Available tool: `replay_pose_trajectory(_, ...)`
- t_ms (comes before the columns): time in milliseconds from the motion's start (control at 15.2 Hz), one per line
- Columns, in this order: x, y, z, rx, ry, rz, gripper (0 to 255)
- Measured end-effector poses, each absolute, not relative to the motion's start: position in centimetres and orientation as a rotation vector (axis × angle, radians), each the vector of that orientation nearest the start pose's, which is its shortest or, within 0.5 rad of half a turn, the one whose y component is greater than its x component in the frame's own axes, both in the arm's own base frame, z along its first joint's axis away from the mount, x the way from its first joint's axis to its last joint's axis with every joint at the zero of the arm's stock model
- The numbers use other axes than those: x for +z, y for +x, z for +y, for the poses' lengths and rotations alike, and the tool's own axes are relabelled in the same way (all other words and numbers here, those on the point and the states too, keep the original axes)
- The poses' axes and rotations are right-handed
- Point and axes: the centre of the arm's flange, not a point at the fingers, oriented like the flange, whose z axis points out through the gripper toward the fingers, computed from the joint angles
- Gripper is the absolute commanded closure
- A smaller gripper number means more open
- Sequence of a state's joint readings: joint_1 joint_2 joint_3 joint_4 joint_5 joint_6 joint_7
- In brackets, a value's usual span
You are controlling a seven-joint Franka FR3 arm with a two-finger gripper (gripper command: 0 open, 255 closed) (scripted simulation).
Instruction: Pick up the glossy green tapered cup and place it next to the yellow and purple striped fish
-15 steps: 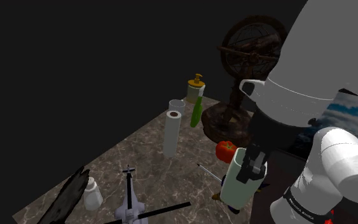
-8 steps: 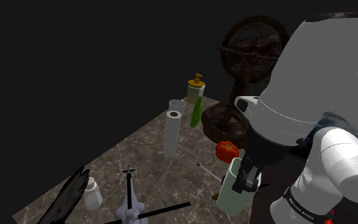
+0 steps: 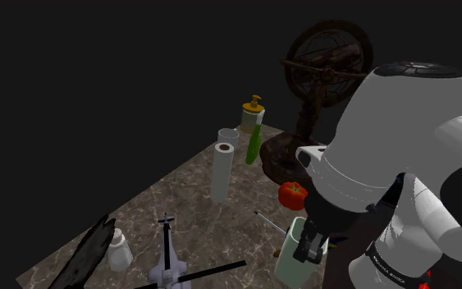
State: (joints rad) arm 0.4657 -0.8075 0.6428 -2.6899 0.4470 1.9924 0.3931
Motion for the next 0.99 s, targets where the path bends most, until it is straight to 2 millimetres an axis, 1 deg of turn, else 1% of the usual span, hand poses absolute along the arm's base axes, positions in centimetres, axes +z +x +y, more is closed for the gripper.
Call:
replay_pose_trajectory(462, 38.4, 13.7, 31.5, -0.088, -3.091, -0.583, 255)
replay_pose_trajectory(924, 38.1, 13.8, 31.5, -0.088, -3.091, -0.583, 255)
replay_pose_trajectory(990, 38.1, 13.8, 31.5, -0.088, -3.091, -0.583, 0)
